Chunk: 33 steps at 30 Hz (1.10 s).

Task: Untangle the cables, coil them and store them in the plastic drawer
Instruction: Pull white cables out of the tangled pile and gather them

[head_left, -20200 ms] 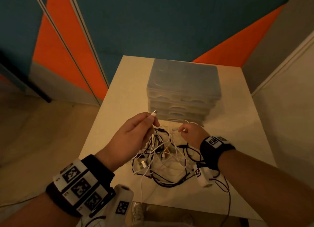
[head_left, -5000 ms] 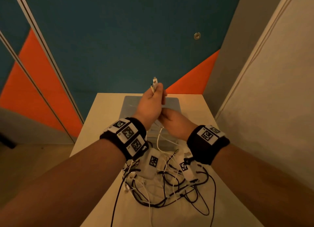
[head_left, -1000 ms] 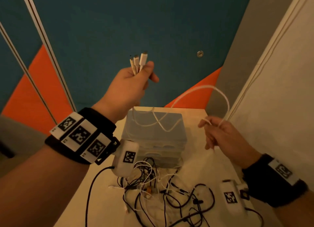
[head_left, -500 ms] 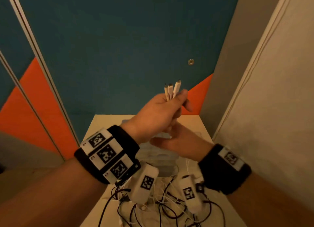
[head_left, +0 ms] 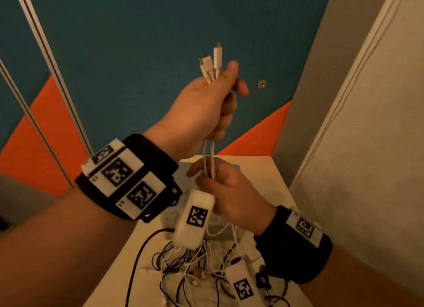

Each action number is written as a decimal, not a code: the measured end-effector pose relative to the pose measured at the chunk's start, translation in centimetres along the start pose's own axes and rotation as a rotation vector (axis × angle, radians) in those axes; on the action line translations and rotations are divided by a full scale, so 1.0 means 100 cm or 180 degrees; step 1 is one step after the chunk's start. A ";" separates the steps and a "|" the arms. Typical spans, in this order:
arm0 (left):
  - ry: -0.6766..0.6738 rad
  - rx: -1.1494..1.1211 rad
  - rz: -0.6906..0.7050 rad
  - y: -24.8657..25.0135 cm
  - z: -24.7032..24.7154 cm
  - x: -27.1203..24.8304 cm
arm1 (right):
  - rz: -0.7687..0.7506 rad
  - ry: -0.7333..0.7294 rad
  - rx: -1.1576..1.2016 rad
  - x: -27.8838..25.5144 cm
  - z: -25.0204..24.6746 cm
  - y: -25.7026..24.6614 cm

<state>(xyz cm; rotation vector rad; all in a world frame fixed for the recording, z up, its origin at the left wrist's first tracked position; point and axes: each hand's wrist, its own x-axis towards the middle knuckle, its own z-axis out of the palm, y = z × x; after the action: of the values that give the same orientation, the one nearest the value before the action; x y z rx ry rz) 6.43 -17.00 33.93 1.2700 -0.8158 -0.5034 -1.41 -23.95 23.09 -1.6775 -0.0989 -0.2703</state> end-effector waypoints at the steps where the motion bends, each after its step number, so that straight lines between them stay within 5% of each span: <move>1: -0.0028 0.0031 0.0009 0.001 0.000 0.001 | -0.0054 0.0011 0.0038 0.001 -0.003 -0.003; 5: -0.0234 0.0236 -0.0160 -0.016 0.004 -0.004 | -0.0170 -0.0010 -0.0149 0.003 -0.016 -0.012; 13: -0.0226 0.0246 -0.0352 -0.032 0.004 -0.008 | 0.0345 -0.0122 -0.0660 -0.010 -0.016 0.012; 20: -0.0012 0.1022 -0.0326 -0.055 -0.003 -0.019 | -0.0338 0.0441 -0.0152 0.005 -0.044 -0.003; 28: -0.0370 0.1353 -0.0330 -0.064 -0.010 -0.025 | -0.0620 0.0145 -0.0997 0.025 -0.047 -0.035; 33: -0.0139 0.0888 -0.0178 -0.072 -0.009 -0.023 | -0.0751 0.0073 -0.1168 0.034 -0.043 -0.040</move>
<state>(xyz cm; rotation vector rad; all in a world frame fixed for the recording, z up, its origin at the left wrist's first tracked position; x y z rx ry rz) 6.39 -16.48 26.31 1.5465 -0.9117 -0.4745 0.49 -28.00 28.23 -2.0284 -0.2427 -0.5095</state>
